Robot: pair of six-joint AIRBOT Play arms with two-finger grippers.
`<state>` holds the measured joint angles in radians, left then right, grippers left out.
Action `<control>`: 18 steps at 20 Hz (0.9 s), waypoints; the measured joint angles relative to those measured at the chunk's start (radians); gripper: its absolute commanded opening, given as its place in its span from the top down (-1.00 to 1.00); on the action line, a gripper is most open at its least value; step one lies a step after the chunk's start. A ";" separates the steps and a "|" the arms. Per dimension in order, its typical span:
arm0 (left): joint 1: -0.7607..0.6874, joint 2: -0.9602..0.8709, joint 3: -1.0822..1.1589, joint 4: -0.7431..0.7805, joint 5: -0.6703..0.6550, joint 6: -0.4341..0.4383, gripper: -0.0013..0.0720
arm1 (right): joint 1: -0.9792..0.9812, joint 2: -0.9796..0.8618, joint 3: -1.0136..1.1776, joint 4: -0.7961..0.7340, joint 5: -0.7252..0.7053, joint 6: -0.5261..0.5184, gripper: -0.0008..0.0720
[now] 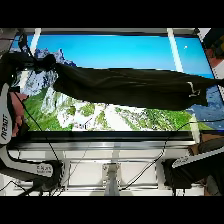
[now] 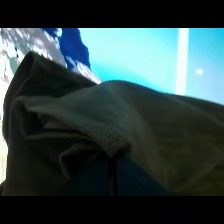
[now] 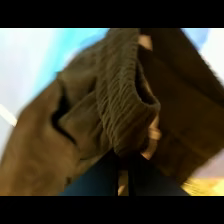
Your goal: Fold the clothes and pants, and hang the long-sleeved shirts on hangers.
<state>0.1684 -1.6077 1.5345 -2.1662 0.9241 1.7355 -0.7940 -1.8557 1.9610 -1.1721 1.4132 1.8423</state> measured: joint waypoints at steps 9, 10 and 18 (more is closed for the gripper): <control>0.035 0.002 -0.002 0.011 0.161 0.027 0.95 | -0.130 -0.002 -0.002 -0.027 0.189 -0.093 0.89; 0.036 0.002 -0.002 0.012 0.176 0.035 0.95 | -0.135 -0.002 -0.002 -0.035 0.201 -0.097 0.89; 0.038 0.003 -0.004 0.053 0.348 0.133 0.95 | -0.146 -0.003 -0.002 -0.074 0.255 -0.108 0.89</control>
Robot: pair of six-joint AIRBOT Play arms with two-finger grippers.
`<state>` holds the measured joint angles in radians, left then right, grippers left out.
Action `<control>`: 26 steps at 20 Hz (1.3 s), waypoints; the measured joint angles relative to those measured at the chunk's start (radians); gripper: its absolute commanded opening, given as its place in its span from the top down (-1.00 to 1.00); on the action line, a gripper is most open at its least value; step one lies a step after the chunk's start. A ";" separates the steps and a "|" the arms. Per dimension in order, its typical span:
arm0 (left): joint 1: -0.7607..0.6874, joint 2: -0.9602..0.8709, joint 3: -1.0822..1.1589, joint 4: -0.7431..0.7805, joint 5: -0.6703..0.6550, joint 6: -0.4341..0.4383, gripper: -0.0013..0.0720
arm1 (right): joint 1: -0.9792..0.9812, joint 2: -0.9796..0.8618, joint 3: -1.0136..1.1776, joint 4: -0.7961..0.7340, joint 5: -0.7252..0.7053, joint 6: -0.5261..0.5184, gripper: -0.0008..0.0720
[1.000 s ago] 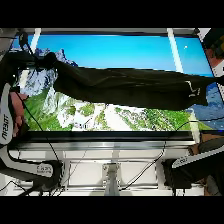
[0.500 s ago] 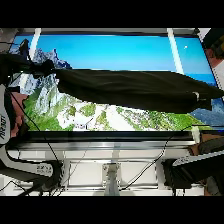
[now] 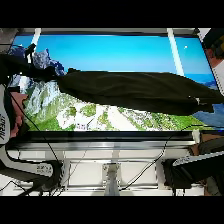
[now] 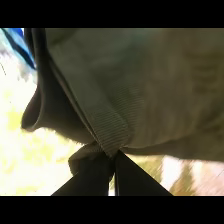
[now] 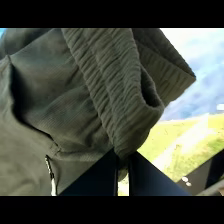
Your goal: Fold the clothes and pants, and hang the long-sleeved shirts on hangers.
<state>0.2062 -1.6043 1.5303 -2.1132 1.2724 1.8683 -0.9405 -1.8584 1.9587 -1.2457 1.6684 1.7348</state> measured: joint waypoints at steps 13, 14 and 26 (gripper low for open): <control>0.000 0.000 0.000 0.207 0.098 -0.011 -0.01 | -0.001 0.001 0.002 -0.044 0.034 0.008 0.09; 0.000 0.000 0.000 0.225 0.097 -0.023 -0.01 | 0.000 0.002 0.002 -0.041 0.023 0.008 0.09; -0.048 0.000 0.000 -0.091 -0.148 -0.054 0.95 | 0.000 0.001 0.002 0.293 -0.167 -0.071 0.89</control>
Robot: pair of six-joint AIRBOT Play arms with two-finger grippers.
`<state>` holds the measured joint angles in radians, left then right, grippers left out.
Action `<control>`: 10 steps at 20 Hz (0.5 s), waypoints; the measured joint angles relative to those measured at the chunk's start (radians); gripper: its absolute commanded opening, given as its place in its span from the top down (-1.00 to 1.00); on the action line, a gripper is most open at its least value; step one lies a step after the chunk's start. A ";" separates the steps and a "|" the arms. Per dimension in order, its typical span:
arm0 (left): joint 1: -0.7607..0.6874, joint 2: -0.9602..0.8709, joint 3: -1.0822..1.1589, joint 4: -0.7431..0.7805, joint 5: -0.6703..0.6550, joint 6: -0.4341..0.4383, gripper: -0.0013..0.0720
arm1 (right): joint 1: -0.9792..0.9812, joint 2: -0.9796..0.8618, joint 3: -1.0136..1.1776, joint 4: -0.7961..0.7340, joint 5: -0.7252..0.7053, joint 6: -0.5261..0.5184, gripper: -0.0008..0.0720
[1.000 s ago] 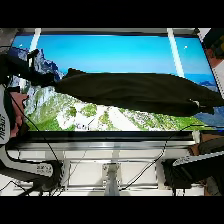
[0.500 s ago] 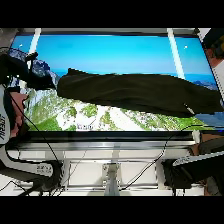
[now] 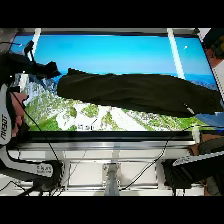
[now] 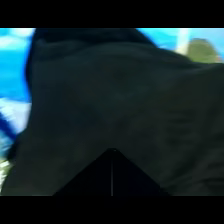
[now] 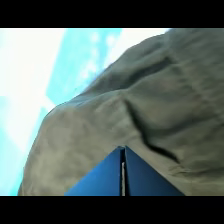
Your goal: Fold the clothes and pants, and hang the long-sleeved shirts on hangers.
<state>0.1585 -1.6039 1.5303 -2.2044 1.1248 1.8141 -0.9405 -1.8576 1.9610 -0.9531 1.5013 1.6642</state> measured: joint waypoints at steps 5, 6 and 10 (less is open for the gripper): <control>-0.171 0.000 0.000 -0.078 -0.003 0.092 0.94 | -0.021 -0.044 0.000 -0.019 0.076 -0.084 -0.70; -0.215 0.001 0.000 -0.084 -0.003 0.099 0.94 | -0.027 -0.050 0.000 -0.046 0.072 -0.092 -0.70; -0.363 0.002 0.000 -0.097 -0.011 0.105 0.92 | -0.063 -0.073 0.003 -0.143 0.021 -0.106 -0.69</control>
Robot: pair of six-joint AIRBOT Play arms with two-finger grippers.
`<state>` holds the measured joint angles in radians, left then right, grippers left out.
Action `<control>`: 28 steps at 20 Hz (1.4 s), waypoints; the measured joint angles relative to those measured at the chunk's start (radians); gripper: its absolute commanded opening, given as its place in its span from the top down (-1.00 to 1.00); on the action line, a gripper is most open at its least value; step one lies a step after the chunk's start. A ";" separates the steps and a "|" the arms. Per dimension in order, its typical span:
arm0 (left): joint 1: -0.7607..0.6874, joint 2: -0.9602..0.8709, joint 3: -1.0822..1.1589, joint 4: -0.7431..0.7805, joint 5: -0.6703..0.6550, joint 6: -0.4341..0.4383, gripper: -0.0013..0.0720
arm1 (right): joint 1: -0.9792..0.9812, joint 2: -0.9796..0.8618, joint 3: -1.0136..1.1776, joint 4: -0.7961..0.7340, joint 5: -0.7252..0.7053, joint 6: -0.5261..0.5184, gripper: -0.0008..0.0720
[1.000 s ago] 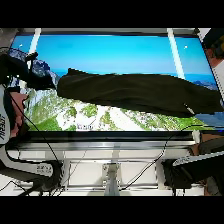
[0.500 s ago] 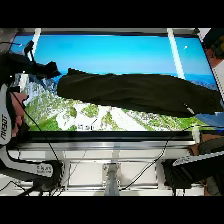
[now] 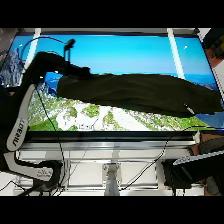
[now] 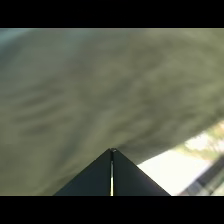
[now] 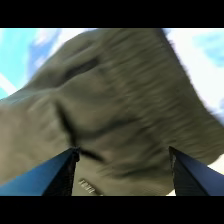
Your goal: Fold the clothes and pants, and hang the long-sleeved shirts on hangers.
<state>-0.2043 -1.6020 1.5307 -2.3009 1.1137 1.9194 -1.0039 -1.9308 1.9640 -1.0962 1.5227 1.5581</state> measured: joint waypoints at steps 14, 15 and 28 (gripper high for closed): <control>-0.129 0.078 0.001 -0.034 -0.019 -0.073 0.91 | -0.113 -0.187 0.002 0.106 0.043 -0.021 -0.72; -0.131 0.080 0.001 -0.034 -0.019 -0.080 0.91 | -0.117 -0.189 0.002 0.107 0.042 -0.022 -0.72; -0.139 0.086 0.001 -0.035 -0.019 -0.105 0.91 | -0.132 -0.283 0.004 0.201 0.127 -0.006 -0.71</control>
<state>-0.3431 -1.5158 1.5314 -2.3360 1.0950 1.8145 -1.1362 -2.2135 1.9682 -0.8948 1.6501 1.5524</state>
